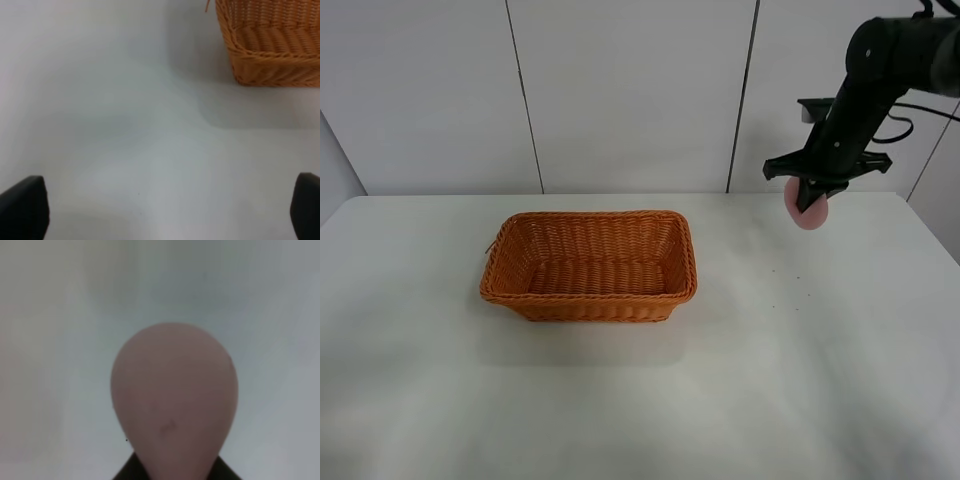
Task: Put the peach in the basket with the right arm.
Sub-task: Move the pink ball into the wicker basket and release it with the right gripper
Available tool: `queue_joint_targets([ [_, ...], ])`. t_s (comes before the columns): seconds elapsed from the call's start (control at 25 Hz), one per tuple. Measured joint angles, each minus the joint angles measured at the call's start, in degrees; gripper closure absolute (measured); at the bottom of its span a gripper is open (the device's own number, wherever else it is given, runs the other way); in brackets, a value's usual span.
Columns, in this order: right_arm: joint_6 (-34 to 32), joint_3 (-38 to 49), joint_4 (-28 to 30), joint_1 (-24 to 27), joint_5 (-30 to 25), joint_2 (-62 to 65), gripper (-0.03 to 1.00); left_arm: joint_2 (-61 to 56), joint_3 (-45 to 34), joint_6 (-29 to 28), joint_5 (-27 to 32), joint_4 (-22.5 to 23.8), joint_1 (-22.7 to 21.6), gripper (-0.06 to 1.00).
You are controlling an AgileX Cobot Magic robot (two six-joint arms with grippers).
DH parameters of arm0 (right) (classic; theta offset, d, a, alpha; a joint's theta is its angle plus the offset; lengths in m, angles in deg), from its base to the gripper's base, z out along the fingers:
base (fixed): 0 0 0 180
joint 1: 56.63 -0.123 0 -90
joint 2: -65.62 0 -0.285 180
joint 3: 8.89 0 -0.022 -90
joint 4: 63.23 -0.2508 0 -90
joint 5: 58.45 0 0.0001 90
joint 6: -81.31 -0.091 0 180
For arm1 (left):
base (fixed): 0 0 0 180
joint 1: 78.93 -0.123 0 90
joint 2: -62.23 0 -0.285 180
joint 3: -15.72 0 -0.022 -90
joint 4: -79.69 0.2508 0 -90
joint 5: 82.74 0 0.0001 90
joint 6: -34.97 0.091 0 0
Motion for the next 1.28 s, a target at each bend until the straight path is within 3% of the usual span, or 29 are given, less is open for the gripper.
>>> queue_joint_targets([
  [0.4,0.00,-4.76,0.90,-2.34,-2.00,0.00,0.96,0.00,0.00,0.00,0.00,0.00,0.00,-0.05],
  [0.88,-0.75,-4.76,0.90,-21.19,-1.37,0.00,0.96,0.00,0.00,0.00,0.00,0.00,0.00,-0.05],
  [1.28,-1.57,-4.76,0.46,-32.46,9.09,-4.82,0.96,0.00,0.00,0.00,0.00,0.00,0.00,-0.05],
])
